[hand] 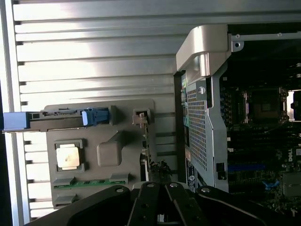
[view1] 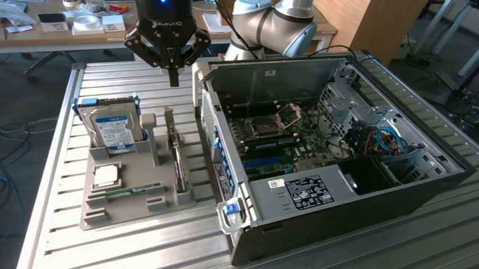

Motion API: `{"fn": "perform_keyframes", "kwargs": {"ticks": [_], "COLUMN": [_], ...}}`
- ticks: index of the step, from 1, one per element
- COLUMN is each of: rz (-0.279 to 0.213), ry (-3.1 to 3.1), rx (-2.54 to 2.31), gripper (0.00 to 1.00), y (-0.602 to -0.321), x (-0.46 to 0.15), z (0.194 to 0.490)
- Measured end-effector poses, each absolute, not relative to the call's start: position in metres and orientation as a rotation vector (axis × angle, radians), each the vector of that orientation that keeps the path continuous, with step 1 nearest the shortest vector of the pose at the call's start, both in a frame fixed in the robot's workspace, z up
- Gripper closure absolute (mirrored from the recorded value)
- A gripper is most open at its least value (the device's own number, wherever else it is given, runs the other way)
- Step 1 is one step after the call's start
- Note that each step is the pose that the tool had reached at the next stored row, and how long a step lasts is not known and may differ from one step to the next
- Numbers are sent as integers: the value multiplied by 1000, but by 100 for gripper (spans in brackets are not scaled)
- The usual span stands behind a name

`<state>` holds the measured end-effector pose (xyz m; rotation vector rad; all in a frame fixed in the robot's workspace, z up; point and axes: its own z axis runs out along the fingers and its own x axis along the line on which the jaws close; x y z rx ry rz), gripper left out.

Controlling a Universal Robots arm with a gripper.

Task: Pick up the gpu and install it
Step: 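Reach for the gpu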

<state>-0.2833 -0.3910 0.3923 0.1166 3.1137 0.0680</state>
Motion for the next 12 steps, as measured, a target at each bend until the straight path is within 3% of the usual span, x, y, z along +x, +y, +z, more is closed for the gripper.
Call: {"fn": "perform_keyframes", "kwargs": {"ticks": [12], "rz": [68], "ry": [3114], "rx": [117], "gripper": [89], "y": [-395], "x": [-283], "z": [392]}}
